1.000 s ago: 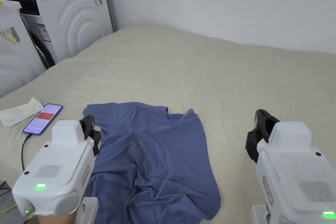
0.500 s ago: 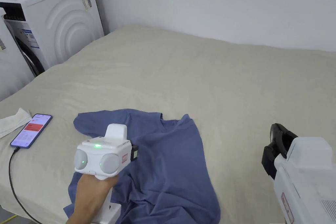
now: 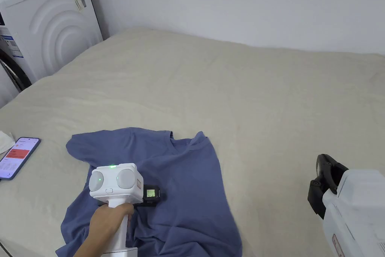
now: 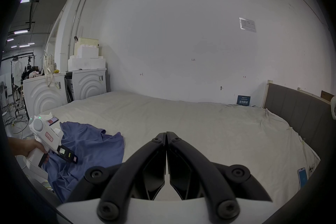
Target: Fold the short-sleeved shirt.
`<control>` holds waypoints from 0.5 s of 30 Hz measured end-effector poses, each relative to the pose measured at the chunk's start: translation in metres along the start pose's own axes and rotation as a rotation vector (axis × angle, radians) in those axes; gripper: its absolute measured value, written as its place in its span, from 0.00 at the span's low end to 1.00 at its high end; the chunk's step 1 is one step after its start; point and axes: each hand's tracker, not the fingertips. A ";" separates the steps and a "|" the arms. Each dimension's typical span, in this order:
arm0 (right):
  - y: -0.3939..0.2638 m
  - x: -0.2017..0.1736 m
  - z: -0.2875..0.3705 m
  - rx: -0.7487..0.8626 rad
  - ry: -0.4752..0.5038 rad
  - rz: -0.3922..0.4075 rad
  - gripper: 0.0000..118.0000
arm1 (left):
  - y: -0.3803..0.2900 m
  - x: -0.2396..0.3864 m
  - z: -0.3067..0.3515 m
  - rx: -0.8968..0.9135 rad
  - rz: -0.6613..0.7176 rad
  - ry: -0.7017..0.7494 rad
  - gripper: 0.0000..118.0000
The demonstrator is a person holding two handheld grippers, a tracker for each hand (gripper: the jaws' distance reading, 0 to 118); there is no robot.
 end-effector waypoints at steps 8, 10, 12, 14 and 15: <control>-0.002 0.010 0.007 -0.006 -0.012 -0.006 0.01 | 0.006 -0.001 0.002 -0.008 0.044 -0.134 0.05; -0.001 0.014 0.011 0.000 -0.018 -0.012 0.01 | 0.006 0.002 0.003 0.010 0.004 -0.101 0.02; 0.001 0.019 0.015 0.007 -0.023 -0.018 0.01 | 0.003 0.006 0.016 0.059 -0.010 -0.132 0.01; 0.002 0.026 0.020 0.015 -0.030 -0.017 0.01 | 0.007 0.006 0.034 0.122 0.001 -0.184 0.01; 0.003 0.029 0.023 0.018 -0.033 -0.017 0.01 | 0.012 0.008 0.043 0.143 -0.003 -0.197 0.00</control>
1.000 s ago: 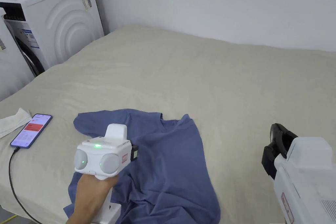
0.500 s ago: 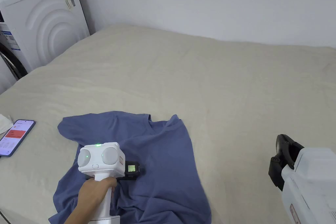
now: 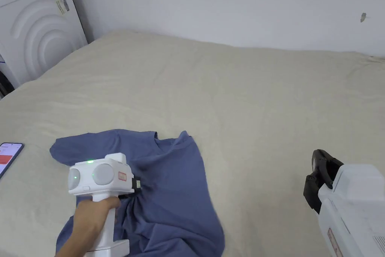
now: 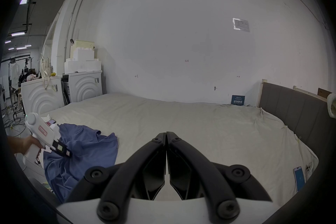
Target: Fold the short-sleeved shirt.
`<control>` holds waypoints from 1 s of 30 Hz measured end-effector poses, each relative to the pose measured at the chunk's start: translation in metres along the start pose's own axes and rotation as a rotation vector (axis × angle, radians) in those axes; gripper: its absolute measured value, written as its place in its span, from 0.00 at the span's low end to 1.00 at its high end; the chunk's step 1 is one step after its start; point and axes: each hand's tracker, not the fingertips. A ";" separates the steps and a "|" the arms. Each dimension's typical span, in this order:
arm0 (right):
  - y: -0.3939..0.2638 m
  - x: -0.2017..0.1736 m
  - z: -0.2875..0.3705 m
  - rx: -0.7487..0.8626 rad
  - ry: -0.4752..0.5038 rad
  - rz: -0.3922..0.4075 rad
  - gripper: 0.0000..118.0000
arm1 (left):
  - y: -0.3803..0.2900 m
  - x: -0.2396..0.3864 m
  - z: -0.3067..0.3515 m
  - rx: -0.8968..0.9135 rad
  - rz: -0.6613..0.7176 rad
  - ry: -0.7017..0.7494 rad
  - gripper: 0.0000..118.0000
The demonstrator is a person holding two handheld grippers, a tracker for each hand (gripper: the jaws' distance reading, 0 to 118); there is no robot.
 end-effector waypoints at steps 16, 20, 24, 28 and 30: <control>0.010 0.078 0.062 0.064 -0.177 -0.017 0.01 | 0.080 0.210 0.107 0.258 -0.387 -0.278 0.00; 0.010 0.099 0.077 0.072 -0.238 -0.024 0.01 | 0.081 0.277 0.131 0.291 -0.490 -0.382 0.00; 0.009 0.116 0.090 0.074 -0.297 -0.028 0.01 | 0.069 0.335 0.144 0.310 -0.560 -0.496 0.00; 0.007 0.132 0.101 0.072 -0.348 -0.027 0.01 | 0.054 0.379 0.156 0.302 -0.600 -0.609 0.00; 0.006 0.139 0.105 0.068 -0.371 -0.029 0.01 | 0.050 0.397 0.150 0.298 -0.625 -0.622 0.00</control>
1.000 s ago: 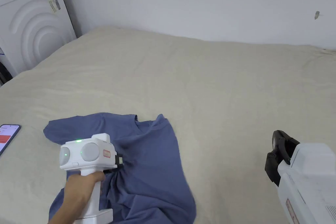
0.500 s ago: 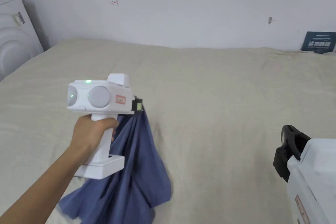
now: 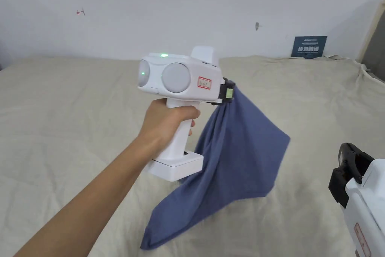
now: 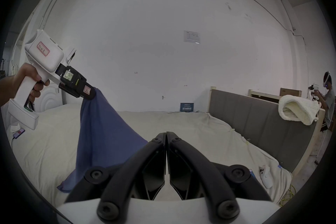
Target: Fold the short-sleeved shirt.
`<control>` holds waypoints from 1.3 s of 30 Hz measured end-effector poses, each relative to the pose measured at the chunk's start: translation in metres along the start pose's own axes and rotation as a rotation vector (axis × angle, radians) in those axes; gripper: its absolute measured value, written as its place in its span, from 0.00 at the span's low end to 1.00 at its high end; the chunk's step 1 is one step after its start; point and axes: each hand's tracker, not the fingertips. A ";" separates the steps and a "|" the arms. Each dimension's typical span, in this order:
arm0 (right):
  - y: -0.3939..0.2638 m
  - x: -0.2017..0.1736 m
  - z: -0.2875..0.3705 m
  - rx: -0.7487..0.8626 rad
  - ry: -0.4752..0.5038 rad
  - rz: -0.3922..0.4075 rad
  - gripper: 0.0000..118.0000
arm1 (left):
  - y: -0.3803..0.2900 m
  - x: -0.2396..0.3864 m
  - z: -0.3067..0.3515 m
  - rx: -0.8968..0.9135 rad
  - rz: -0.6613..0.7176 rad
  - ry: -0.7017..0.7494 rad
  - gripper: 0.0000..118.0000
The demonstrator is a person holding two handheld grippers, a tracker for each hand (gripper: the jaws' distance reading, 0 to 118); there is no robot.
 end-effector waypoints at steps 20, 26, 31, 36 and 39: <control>-0.022 0.025 0.004 -0.066 -0.050 -0.006 0.01 | -0.189 0.001 -0.147 -0.575 0.004 0.089 0.00; -0.024 0.024 0.005 -0.078 -0.044 -0.005 0.01 | -0.216 0.002 -0.158 -0.621 -0.002 0.111 0.00; -0.020 0.025 0.006 -0.071 -0.041 -0.004 0.01 | -0.200 0.004 -0.139 -0.560 0.036 0.124 0.36; -0.012 0.024 0.007 -0.055 -0.028 -0.013 0.01 | -0.179 -0.002 -0.105 -0.402 0.095 0.159 0.95; -0.005 0.022 0.007 -0.038 -0.018 -0.011 0.01 | -0.163 -0.005 -0.070 -0.246 0.111 0.190 0.95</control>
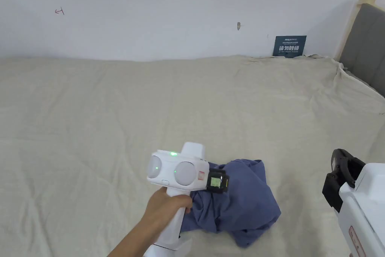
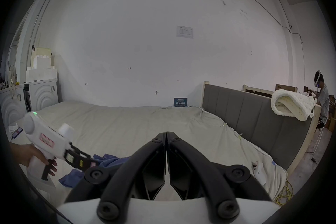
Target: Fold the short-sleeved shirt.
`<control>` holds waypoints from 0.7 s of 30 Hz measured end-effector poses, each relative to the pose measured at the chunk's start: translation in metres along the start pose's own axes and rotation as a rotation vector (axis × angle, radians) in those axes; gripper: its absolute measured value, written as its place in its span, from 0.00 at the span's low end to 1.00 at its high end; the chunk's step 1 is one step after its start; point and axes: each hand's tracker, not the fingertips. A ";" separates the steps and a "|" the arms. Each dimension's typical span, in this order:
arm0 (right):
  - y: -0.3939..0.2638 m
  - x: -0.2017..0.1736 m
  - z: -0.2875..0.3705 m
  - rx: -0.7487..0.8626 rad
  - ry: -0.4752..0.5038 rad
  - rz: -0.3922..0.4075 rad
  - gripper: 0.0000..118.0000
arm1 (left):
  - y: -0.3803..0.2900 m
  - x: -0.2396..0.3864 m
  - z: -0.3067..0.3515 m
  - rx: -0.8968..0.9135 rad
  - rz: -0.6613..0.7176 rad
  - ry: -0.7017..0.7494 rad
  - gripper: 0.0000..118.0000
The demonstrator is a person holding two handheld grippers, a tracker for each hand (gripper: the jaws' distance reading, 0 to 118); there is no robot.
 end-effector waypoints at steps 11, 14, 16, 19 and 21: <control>0.014 -0.009 -0.001 0.054 0.022 0.008 0.01 | -0.015 -0.038 0.130 0.525 0.072 0.142 0.95; 0.014 -0.012 -0.001 0.059 0.029 0.006 0.01 | -0.030 -0.049 0.145 0.627 0.037 0.239 0.93; 0.014 -0.015 -0.002 0.061 0.035 0.005 0.01 | -0.040 -0.053 0.150 0.689 0.005 0.307 0.92; 0.013 -0.019 -0.003 0.062 0.043 0.008 0.01 | -0.056 -0.059 0.159 0.738 -0.051 0.376 0.79; 0.013 -0.022 -0.003 0.064 0.049 0.009 0.01 | -0.064 -0.065 0.158 0.757 -0.082 0.413 0.58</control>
